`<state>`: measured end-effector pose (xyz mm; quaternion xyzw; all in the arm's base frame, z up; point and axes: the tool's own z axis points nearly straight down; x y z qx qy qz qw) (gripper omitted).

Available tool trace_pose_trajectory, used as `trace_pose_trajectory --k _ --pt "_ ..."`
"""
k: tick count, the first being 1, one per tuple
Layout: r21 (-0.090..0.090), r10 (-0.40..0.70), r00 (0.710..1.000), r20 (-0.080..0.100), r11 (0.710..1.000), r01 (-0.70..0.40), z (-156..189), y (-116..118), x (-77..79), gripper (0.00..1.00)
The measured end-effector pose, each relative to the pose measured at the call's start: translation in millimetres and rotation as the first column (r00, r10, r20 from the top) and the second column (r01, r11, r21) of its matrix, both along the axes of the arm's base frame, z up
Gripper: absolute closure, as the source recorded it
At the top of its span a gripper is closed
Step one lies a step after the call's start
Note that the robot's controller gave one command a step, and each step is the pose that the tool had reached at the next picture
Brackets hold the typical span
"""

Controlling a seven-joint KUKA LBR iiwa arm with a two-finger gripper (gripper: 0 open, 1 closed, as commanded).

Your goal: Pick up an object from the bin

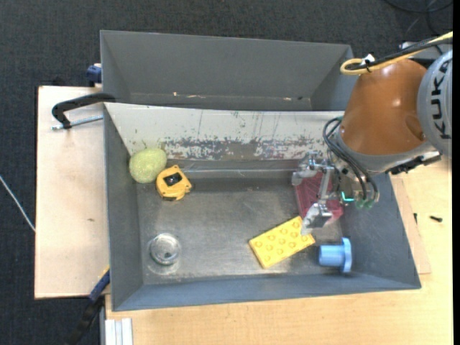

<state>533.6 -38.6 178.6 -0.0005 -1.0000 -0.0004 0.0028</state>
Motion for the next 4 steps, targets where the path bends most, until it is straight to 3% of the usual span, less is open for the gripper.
trace_pose_trajectory --k 1,2,3,4 --pt "-0.001 0.001 1.000 0.007 1.000 -0.001 4.0 0.0 1.1 0.00" --pt "-0.001 0.077 0.997 0.013 0.997 -0.077 -12.2 -7.6 -1.6 0.00" --pt "-0.002 0.332 0.943 0.009 0.943 -0.332 -60.5 -14.8 -26.9 0.00" --pt "-0.001 0.487 0.873 0.002 0.873 -0.487 -102.0 -5.1 -27.9 1.00"
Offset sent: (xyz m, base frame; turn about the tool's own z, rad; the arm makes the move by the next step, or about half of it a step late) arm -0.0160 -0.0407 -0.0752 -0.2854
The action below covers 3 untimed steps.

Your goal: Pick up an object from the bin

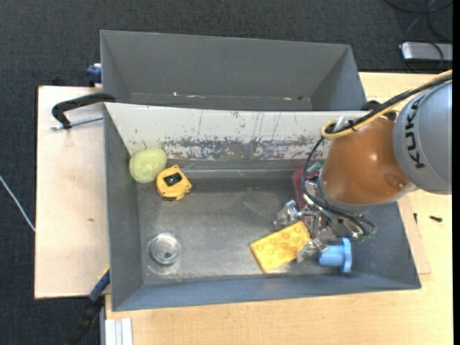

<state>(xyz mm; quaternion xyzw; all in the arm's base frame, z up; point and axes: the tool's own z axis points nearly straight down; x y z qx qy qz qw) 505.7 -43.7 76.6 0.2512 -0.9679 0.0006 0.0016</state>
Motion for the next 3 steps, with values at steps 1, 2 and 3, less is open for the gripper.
trace_pose_trajectory --k 1,2,3 --pt "0.000 0.000 1.000 0.001 1.000 0.000 0.1 0.1 0.1 1.00" --pt "0.004 0.034 0.999 0.000 0.999 -0.034 40.6 1.0 4.0 1.00" --pt "0.004 0.044 0.999 0.003 0.999 -0.044 109.4 -4.5 4.2 1.00"
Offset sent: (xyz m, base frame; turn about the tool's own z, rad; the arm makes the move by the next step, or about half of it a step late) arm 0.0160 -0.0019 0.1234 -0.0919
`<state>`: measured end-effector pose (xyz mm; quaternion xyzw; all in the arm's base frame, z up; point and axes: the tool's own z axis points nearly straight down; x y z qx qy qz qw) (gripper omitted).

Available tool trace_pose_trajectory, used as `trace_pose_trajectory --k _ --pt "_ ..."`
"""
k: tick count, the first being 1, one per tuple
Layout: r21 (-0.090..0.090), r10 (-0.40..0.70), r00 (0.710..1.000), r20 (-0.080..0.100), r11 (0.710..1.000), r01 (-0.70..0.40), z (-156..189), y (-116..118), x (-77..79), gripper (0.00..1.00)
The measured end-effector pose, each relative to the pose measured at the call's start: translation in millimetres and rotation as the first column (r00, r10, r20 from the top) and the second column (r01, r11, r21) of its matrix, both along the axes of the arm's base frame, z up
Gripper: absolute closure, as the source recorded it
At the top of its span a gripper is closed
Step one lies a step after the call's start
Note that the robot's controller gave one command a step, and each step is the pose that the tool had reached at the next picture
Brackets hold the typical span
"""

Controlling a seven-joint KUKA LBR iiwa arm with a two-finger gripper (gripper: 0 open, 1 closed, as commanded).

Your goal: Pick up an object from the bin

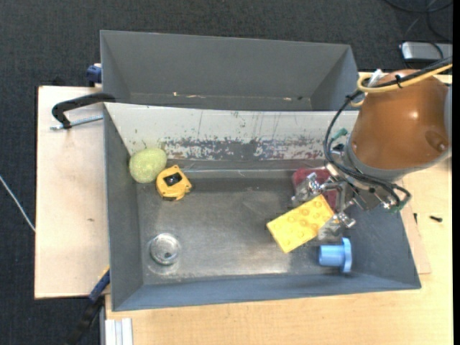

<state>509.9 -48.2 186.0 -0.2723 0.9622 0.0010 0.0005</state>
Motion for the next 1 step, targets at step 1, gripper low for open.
trace_pose_trajectory --k 1 --pt "0.000 0.009 1.000 0.000 1.000 -0.009 59.5 4.7 -6.5 1.00"
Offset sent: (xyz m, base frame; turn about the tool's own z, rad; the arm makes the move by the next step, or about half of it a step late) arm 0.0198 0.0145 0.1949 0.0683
